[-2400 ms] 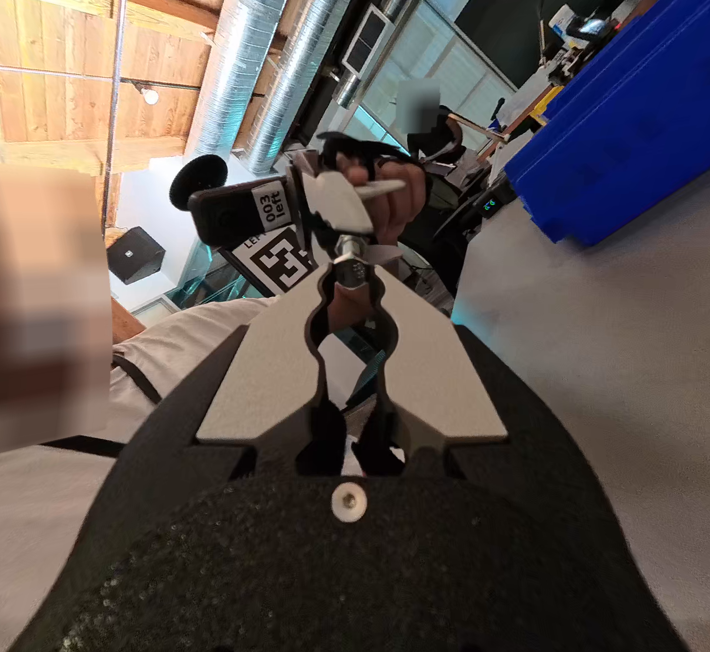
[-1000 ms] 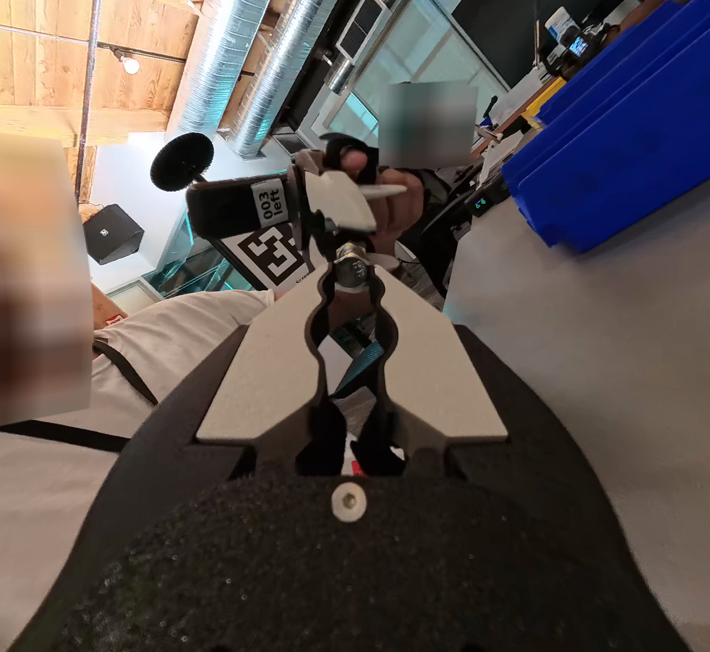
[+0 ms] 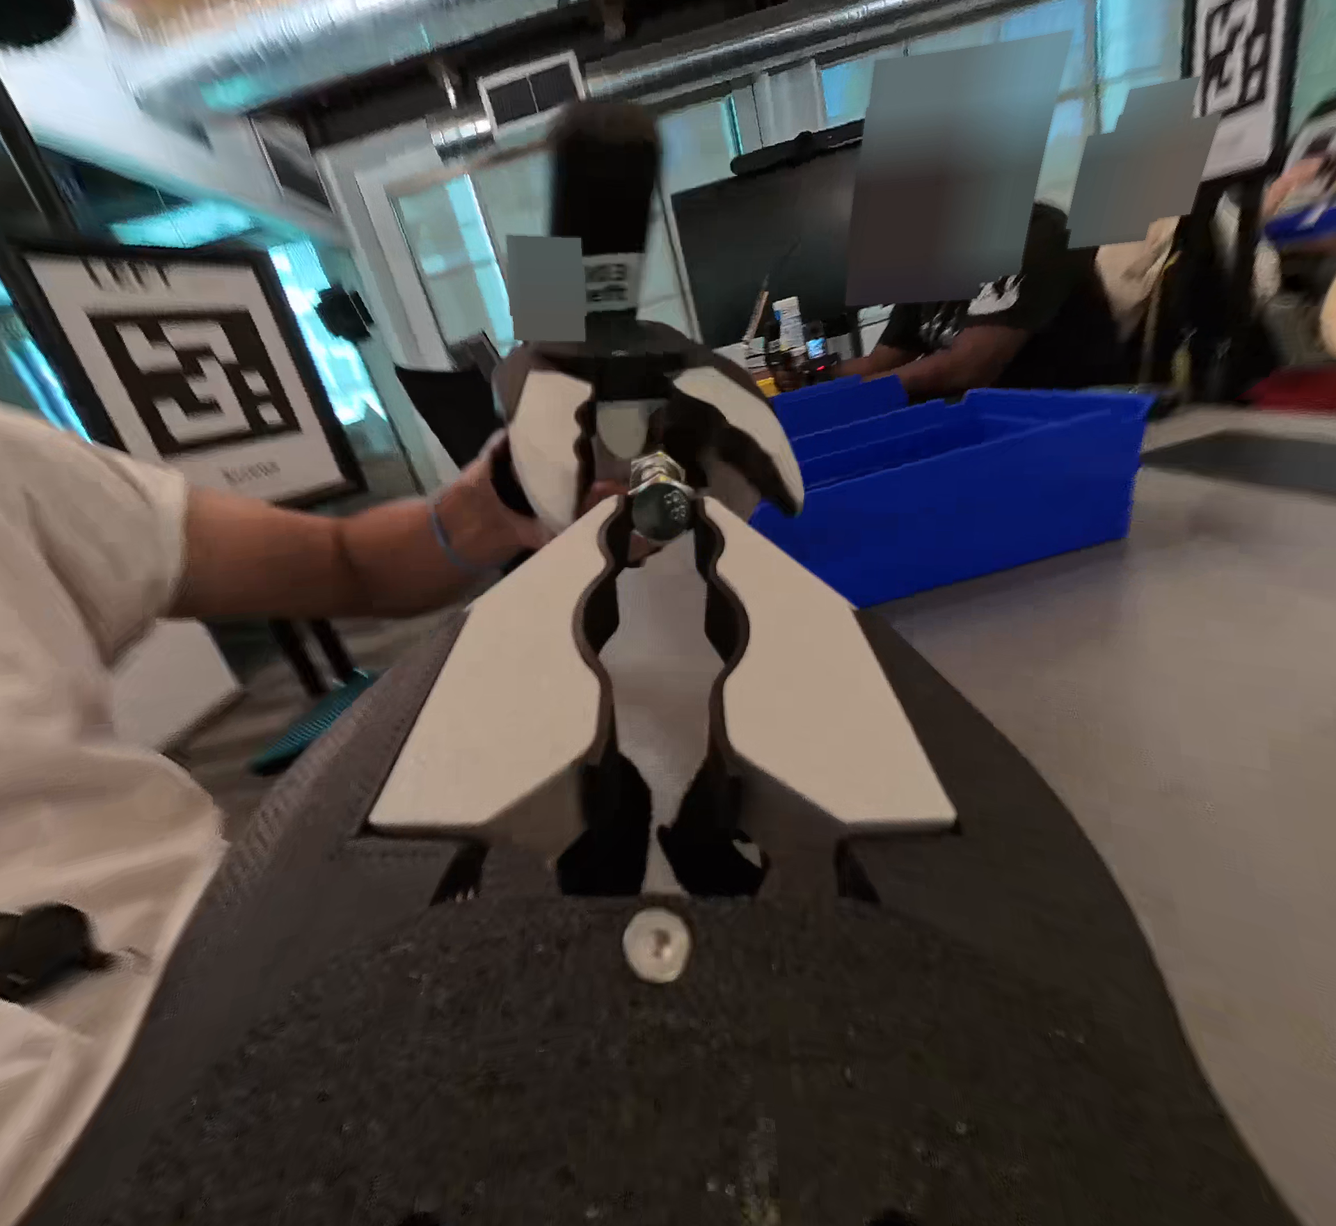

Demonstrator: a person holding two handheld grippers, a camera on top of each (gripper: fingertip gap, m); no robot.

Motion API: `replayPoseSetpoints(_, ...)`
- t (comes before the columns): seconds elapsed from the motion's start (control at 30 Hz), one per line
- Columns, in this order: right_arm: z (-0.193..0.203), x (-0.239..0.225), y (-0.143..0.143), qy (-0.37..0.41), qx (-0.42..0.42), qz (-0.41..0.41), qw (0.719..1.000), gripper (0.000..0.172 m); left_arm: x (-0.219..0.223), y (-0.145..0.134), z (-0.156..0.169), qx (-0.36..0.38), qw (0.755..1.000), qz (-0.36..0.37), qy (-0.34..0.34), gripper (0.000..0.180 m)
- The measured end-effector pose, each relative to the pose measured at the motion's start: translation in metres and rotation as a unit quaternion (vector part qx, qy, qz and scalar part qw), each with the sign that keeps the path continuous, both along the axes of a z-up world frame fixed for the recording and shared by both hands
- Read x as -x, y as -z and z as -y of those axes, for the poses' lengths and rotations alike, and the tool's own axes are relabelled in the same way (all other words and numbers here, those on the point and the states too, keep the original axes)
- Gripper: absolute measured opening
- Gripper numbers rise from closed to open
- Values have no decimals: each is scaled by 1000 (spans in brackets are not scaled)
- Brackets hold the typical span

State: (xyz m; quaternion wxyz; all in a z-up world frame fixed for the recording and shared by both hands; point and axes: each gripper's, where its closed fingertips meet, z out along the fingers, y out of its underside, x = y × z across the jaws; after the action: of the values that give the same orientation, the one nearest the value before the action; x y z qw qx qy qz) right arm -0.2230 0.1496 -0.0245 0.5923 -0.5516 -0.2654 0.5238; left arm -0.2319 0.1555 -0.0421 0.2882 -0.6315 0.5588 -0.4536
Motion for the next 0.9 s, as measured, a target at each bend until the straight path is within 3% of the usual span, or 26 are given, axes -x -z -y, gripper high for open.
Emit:
replayPoseSetpoints(0.07, -2, -3, -1, -29, 63, -39, 997, 16, 4, 1, -11, -175, 984, -28, -14, 67)
replayPoseSetpoints(0.17, -7, -7, 3, -68, 140, -78, 985, 17, 11, 8, -15, -369, 924, -102, -5, 53)
replayPoseSetpoints(0.23, -6, -5, 7, -105, 189, -92, 972, 16, 12, 9, -15, -450, 883, -130, -4, 47)
replayPoseSetpoints(0.3, -5, -2, 11, -129, 217, -100, 962, 16, 10, 10, -11, -476, 868, -138, 3, 43)
replayPoseSetpoints(0.4, -1, 4, 14, -152, 236, -97, 955, 16, 7, 10, -5, -479, 868, -132, 12, 39)
replayPoseSetpoints(0.5, 1, 6, 12, -160, 236, -101, 953, 16, 5, 3, 0, -478, 871, -111, 18, 21)
replayPoseSetpoints(0.63, 2, 6, 12, -155, 223, -90, 958, 16, 6, 4, 2, -461, 880, -115, 22, 19)
replayPoseSetpoints(0.7, 4, 6, 10, -140, 184, -77, 970, 17, 6, 3, 4, -394, 913, -104, 17, 19)
replayPoseSetpoints(0.8, 10, 7, 2, -96, 69, -39, 992, 17, 6, -6, 14, -214, 975, -60, 20, 18)
replayPoseSetpoints(0.9, 12, 9, 0, -33, -56, 22, 998, 17, 6, -13, 19, -34, 999, -27, 25, 18)
